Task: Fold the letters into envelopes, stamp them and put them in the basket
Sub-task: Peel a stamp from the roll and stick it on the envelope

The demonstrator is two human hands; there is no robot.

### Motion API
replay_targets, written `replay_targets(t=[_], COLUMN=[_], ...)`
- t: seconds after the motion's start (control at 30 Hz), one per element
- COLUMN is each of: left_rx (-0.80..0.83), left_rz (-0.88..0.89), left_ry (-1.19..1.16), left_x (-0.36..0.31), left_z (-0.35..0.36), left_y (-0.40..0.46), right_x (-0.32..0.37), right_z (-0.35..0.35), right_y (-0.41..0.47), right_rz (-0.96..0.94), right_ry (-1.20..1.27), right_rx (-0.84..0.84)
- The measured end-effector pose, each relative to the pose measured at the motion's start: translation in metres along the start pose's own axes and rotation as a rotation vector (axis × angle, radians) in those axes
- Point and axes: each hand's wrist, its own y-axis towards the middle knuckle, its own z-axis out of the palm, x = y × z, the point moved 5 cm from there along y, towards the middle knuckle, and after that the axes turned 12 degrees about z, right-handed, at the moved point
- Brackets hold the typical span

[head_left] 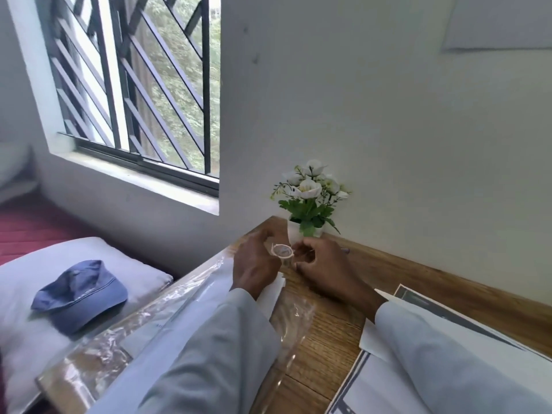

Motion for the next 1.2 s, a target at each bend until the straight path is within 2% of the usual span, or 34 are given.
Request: replay_targets(t=[0.13, 0.37, 0.73, 1.2], left_rx=[0.13, 0.107, 0.008, 0.112], left_rz=[0.018, 0.07, 0.037, 0.044], left_ry=[0.027, -0.037, -0.07, -0.007], left_x=[0.011, 0.01, 0.016, 0.015], left_z=[0.009, 0.009, 0.004, 0.003], left_y=[0.009, 0.014, 0.014, 0.017], right_x=[-0.002, -0.013, -0.013, -0.006], right_z=[0.004, 0.0, -0.001, -0.002], right_y=[0.004, 0.003, -0.002, -0.004], right_rz=[0.042, 0.112, 0.023, -0.033], right_ry=[0.105, 0.156, 0.1, -0.048], right_rx=[0.012, -0.026, -0.066, -0.061])
